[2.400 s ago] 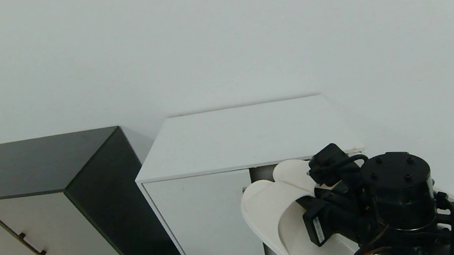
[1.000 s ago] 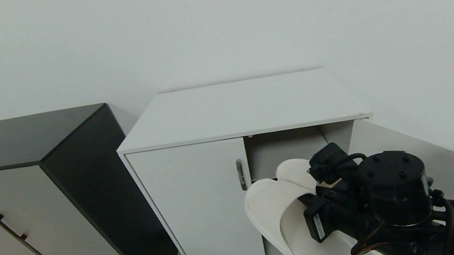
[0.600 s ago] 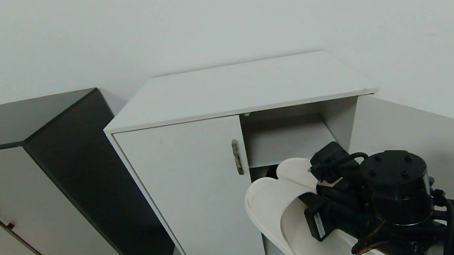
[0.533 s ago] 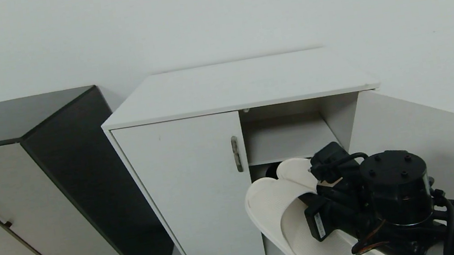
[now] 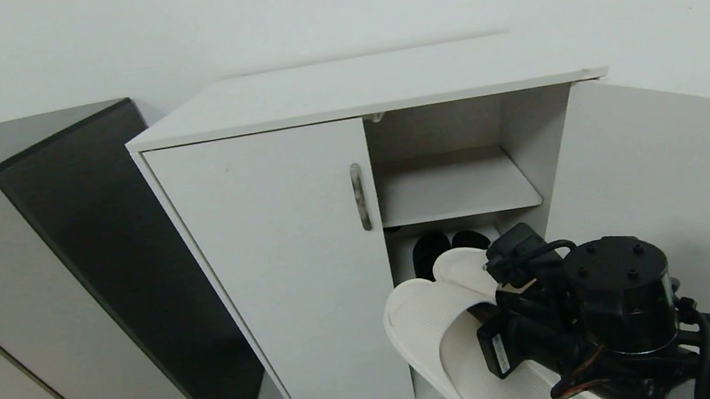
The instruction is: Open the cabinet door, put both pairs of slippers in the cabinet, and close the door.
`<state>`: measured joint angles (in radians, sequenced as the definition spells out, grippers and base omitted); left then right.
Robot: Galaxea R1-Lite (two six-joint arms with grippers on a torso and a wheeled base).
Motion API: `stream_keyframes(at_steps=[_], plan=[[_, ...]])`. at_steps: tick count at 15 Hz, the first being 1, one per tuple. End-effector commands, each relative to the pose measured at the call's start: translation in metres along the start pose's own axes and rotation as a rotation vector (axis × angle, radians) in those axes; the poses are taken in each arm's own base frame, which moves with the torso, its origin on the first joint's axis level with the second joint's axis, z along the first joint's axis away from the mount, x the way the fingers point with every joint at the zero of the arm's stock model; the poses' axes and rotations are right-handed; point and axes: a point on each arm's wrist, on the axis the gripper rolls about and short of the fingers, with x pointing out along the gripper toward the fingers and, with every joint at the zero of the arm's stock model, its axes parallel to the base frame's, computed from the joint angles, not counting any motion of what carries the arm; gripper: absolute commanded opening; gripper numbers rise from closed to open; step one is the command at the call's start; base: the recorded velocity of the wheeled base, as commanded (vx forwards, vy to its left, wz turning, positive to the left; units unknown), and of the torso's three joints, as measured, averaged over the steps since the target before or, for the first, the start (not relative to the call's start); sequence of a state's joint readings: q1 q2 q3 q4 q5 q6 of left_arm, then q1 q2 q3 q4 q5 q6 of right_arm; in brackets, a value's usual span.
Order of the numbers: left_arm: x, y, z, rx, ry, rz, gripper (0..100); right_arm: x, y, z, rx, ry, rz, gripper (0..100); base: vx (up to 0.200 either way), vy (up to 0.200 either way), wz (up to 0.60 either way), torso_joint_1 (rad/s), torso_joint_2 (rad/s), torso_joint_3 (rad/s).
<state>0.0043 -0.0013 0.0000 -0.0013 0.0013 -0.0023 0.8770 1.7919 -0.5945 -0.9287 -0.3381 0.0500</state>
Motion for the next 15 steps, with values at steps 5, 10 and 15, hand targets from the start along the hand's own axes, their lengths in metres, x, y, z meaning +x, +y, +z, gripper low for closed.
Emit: stream_keyframes(at_steps=[5, 10, 15], plan=[[0.0001, 0.0000, 0.0001, -0.001, 0.001, 0.002, 0, 0.0006, 0.0003, -0.0018, -0.002, 0.007, 0.002, 0, 0.000, 0.000, 0.00, -0.066, 0.44, 0.375], [0.0001, 0.0000, 0.0001, -0.001, 0.001, 0.002, 0, 0.0006, 0.0003, -0.0030, -0.003, 0.011, 0.004, 0, 0.000, 0.000, 0.00, -0.003, 0.21, 0.193], [0.0001, 0.0000, 0.0001, -0.001, 0.001, 0.002, 0, -0.0010, -0.0033, -0.0045, -0.019, 0.015, -0.010, 0, 0.000, 0.000, 0.00, 0.000, 0.00, 0.000]])
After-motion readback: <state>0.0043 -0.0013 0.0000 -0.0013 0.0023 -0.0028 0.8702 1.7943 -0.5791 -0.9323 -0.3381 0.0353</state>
